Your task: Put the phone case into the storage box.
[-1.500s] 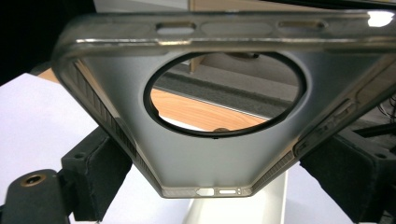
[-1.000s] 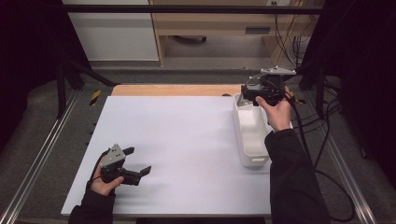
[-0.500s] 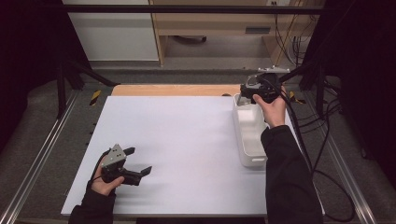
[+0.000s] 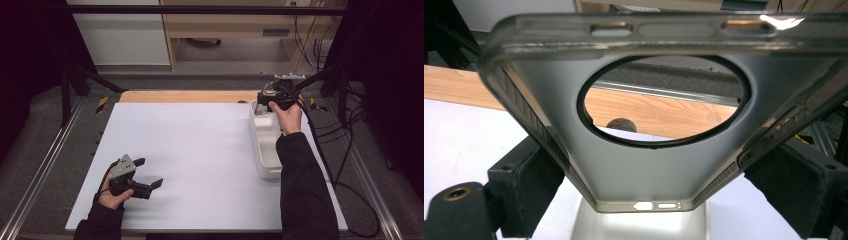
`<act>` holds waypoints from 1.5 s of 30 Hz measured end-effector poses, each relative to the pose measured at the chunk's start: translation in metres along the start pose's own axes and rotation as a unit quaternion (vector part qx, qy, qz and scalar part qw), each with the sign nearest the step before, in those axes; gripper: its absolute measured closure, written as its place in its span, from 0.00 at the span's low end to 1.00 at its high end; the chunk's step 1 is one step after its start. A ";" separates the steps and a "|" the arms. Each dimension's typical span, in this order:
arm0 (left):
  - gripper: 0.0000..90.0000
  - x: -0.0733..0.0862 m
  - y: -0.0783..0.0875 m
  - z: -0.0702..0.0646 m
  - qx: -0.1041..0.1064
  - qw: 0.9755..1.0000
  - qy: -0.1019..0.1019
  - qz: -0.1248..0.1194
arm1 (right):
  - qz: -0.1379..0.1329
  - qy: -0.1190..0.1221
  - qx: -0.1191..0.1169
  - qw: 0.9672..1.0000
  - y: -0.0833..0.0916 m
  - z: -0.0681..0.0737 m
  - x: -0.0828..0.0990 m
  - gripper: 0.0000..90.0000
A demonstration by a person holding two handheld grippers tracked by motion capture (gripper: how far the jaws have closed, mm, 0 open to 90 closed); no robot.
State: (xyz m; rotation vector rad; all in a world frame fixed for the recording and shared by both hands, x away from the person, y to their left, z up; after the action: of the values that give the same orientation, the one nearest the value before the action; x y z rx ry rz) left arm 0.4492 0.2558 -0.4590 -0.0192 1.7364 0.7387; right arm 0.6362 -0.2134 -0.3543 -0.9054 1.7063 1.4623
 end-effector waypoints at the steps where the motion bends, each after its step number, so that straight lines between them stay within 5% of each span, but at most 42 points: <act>1: 0.00 0.000 0.000 0.000 0.000 1.000 0.000 0.000 | 0.002 0.000 0.001 1.000 -0.002 0.000 0.001 0.13; 45: 0.00 0.003 -0.005 0.001 0.007 1.000 0.000 0.012 | 0.055 0.016 0.024 0.998 -0.056 0.025 0.023 0.13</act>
State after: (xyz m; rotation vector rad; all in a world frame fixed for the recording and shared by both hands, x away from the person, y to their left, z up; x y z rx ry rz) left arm 0.4513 0.2531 -0.4637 0.0120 1.7436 0.7438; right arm 0.6743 -0.1967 -0.4049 -0.8253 1.8320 1.4789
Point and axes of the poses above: each handheld gripper's, and its own axes: y roughly backward along the jaws, x roughly out of its underside, z roughly to its left, the point moved 1 cm from there along -y, roughly forward along the jaws, and after that the axes turned 15 degrees about x, right-handed, at the moved point
